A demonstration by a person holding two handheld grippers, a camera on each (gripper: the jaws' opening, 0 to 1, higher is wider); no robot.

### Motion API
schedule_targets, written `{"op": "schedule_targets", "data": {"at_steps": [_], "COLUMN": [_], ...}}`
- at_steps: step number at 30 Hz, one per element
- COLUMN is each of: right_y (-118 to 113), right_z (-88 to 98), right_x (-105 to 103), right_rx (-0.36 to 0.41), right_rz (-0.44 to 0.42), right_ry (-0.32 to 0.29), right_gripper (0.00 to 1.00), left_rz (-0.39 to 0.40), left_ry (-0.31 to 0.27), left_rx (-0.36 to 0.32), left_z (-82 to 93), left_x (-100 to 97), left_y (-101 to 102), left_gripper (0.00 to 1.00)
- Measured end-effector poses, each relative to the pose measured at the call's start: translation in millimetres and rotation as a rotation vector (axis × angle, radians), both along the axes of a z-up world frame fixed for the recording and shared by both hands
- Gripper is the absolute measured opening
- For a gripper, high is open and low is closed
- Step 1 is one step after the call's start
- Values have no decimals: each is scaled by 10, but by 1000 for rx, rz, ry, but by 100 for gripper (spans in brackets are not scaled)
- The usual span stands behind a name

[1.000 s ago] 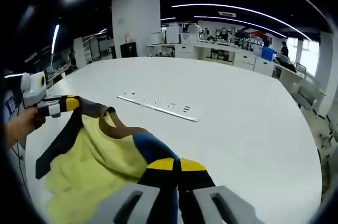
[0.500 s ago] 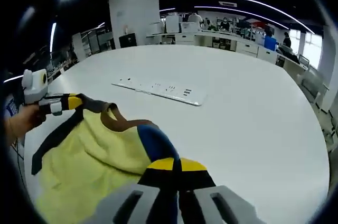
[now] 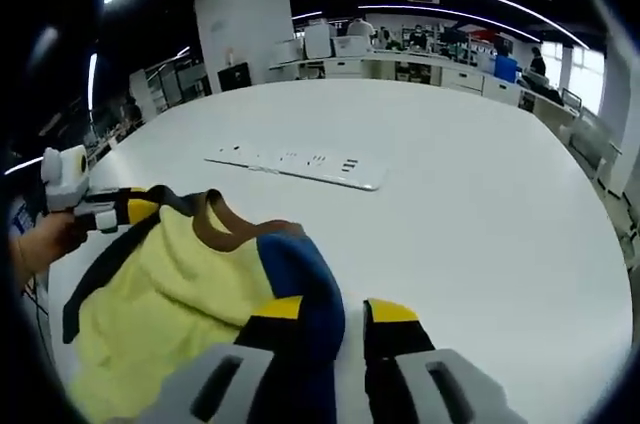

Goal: Fold the garment on the visible template until the final outline fits inside the template.

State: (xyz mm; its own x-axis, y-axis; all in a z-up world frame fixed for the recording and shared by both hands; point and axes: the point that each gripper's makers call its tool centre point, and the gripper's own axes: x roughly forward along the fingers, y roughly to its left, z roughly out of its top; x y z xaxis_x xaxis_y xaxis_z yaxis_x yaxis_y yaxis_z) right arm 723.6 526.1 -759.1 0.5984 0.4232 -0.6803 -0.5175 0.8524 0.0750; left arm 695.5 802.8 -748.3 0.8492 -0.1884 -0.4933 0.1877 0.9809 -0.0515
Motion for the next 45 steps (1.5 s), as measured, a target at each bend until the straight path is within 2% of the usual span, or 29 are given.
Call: {"op": "schedule_targets", "data": {"at_steps": [2, 3, 6, 12, 16, 19, 23, 26, 29, 31, 38, 45], "right_y": [0, 29, 16, 79, 122, 147, 152, 168, 186, 197, 210, 242], "right_z": [42, 79, 153, 300, 421, 482, 587, 653, 702, 711, 693, 610], "right_x": [-1, -7, -62, -261, -453, -613, -798, -953, -1110, -1212, -1458, -1694], "right_rx": [16, 53, 62, 79, 116, 120, 132, 140, 136, 128, 136, 149], "right_rz": [6, 5, 7, 67, 86, 105, 110, 114, 131, 143, 148, 152], "right_ry": [2, 7, 8, 12, 19, 28, 26, 27, 23, 19, 32, 44], "right_gripper": [33, 39, 57, 75, 80, 83, 83, 84, 83, 83, 80, 78], "left_rz": [-2, -1, -6, -52, -92, -117, -120, -148, -160, -168, -201, -188], "left_ry": [-6, -5, -6, -28, -54, -62, -105, -99, -104, -120, -109, -87], "left_rx": [-7, -8, -14, -18, -4, 19, -34, -26, -18, -47, -44, -52], "left_z": [42, 54, 121, 327, 472, 540, 677, 711, 760, 806, 783, 692], "left_x": [-6, -16, -76, -245, -386, -515, -660, -801, -922, -1000, -1302, -1555], "left_y": [10, 12, 5, -30, -56, -51, -41, -37, -8, -5, 29, 75], "left_gripper": [22, 24, 31, 45, 54, 60, 67, 70, 71, 69, 69, 68]}}
